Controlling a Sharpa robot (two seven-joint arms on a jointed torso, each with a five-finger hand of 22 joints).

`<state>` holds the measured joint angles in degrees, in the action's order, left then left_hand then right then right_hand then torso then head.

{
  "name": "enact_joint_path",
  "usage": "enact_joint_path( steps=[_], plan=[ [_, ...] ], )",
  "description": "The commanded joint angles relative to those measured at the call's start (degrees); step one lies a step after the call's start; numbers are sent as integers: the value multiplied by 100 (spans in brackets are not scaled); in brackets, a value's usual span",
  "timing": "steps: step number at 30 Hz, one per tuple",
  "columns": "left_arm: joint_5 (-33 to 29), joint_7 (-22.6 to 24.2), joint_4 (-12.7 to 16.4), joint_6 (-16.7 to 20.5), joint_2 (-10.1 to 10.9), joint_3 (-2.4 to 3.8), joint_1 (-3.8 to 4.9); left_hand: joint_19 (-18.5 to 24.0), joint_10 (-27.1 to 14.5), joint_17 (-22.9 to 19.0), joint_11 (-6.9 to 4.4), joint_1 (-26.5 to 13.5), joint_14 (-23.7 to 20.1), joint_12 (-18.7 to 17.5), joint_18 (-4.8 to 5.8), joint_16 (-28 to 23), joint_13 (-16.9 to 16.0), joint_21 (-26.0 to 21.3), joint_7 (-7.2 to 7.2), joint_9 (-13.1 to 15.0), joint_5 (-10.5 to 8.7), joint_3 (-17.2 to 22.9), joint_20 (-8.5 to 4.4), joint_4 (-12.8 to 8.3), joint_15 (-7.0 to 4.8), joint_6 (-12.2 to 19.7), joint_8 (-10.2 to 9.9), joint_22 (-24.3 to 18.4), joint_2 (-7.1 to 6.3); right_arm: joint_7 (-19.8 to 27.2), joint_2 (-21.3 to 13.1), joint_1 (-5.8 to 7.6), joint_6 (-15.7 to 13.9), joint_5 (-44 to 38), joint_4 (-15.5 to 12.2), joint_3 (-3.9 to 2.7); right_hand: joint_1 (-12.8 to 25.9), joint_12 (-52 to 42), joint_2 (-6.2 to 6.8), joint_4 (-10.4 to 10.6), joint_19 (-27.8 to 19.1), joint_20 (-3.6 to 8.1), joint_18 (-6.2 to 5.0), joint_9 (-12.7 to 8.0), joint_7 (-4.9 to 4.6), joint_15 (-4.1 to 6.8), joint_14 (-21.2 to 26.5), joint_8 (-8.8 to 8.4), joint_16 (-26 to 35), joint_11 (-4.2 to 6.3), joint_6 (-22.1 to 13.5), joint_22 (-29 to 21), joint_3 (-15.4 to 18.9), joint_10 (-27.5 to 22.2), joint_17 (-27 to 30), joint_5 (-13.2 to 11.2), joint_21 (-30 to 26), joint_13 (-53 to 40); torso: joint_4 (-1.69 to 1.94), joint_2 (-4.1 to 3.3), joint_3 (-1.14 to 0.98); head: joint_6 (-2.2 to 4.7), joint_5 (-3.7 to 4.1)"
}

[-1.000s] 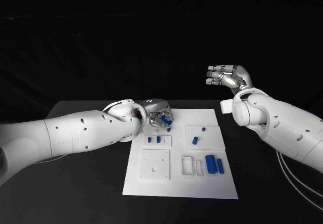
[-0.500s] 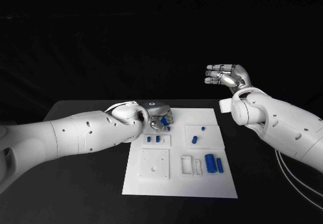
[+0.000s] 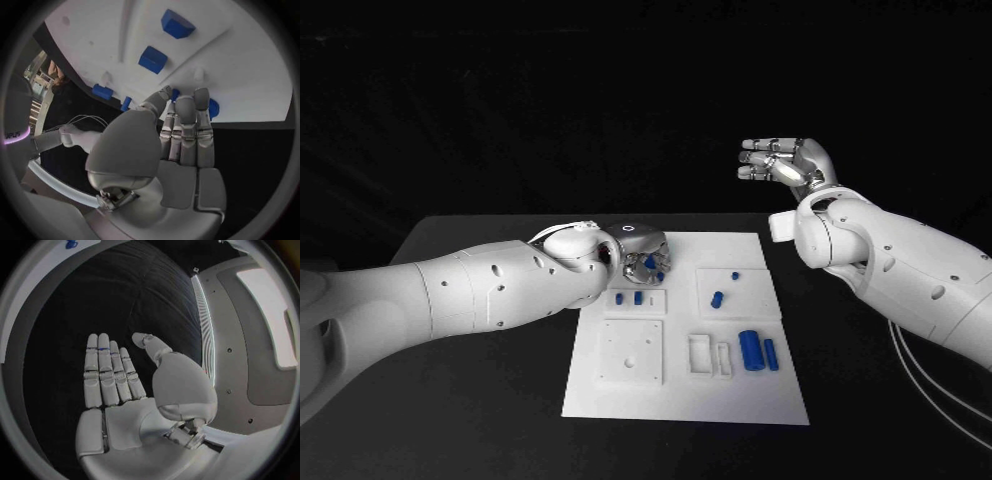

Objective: Assemble the parts on the task board

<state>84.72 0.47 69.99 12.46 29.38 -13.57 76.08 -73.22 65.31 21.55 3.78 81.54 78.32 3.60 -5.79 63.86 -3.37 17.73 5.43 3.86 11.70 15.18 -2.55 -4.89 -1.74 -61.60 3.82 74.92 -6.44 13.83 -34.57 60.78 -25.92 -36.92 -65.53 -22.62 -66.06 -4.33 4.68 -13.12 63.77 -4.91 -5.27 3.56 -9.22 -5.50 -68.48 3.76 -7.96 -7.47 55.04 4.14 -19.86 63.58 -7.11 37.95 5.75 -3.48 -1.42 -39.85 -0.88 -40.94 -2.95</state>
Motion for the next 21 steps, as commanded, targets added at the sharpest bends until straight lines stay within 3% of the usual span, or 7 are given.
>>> enact_joint_path(
  steps=[1, 12, 21],
  plan=[
    [67, 84, -31, -75, -39, 4, -19, -10, 77, 1, -10, -47, 38, -18, -112, 33, 6, 56, -7, -6, 21, 75, 38, 7, -12, -73, -19, 125, 51, 42, 8, -2, 89, -41, -15, -2, 26, 2, 0, -9, -52, 5, 30, -8, -13, 0, 50, -30, -6, -9, -41, -6, 30, -35, 5, 30, -19, 6, 0, 0, 0, 0, 5],
    [67, 72, -115, -157, -84, 4, -45, -6, 146, 3, -49, -89, 84, -20, -93, 49, 6, 138, -39, -7, 11, 168, 9, 72, -55, -172, -20, 120, 139, 42, 10, -2, 91, -41, -17, -2, 26, 2, 0, -9, -52, 5, 30, -8, -13, 0, 50, -30, -6, -9, -41, -6, 30, -35, 5, 30, -19, 6, 1, 1, 0, -6, 8],
    [67, 37, -135, -266, -99, 4, -54, -14, 309, 19, -53, -67, 112, -17, -114, 87, 5, 218, -3, -4, -1, 170, 23, 113, -20, -298, -16, 120, 227, 43, 11, -2, 96, -41, -15, -2, 40, 1, -7, -9, -52, 4, 30, -8, -13, 0, 53, -31, -11, -8, -48, -6, 37, -36, 6, 35, -20, 6, 3, 1, 1, -20, 8]
  ],
)
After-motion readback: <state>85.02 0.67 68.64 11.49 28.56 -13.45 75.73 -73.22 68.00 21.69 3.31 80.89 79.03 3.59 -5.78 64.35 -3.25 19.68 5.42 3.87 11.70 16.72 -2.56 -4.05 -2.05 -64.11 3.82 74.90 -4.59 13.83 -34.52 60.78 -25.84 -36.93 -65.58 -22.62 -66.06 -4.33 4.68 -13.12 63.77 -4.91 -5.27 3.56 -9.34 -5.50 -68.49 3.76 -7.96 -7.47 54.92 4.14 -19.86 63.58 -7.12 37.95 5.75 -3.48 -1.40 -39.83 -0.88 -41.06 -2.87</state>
